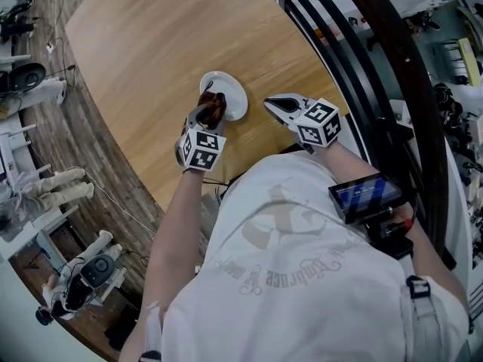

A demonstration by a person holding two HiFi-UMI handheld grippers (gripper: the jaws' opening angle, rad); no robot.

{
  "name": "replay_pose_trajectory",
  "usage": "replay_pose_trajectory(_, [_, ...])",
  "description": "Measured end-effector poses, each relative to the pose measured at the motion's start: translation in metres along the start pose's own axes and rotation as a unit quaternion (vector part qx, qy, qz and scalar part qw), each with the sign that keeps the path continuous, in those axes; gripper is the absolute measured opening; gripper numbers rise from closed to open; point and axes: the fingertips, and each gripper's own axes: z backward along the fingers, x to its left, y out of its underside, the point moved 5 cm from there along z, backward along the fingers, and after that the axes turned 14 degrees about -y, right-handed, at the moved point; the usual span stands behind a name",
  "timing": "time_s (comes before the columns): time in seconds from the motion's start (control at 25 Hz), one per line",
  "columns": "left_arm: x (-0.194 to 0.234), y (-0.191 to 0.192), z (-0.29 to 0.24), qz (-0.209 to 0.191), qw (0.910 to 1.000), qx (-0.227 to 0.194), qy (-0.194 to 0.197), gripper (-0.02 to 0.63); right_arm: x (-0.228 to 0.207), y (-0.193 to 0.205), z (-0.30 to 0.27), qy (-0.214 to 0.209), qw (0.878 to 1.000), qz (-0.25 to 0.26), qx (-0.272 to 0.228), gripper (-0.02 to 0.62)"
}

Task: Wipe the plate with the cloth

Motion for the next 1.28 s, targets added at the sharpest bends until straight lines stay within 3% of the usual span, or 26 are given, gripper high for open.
replay_pose_trajectory(0.32, [-0.019, -0.034, -0.013, -0.026, 0.9986, -0.023, 0.040, 0.170, -0.001, -0.001, 0.012, 0.017, 1.000, -0.014, -0.008, 0.014])
replay_pose_trajectory(0.6, [-0.026, -0.063, -0.020, -0.043, 0.9971, -0.043, 0.047, 0.170, 0.005, 0.002, 0.015, 0.022, 1.000, -0.017, -0.008, 0.014])
replay_pose_trajectory(0.88, [-0.017, -0.042, -0.016, -0.095, 0.9951, 0.011, 0.025, 0.170, 0.007, -0.003, 0.009, 0.013, 1.000, -0.014, -0.005, 0.014])
replay_pose_trajectory(1.28, [0.011, -0.006, 0.003, -0.090, 0.9946, 0.050, -0.011, 0.170, 0.008, -0.005, -0.004, -0.005, 1.000, -0.011, -0.001, 0.014])
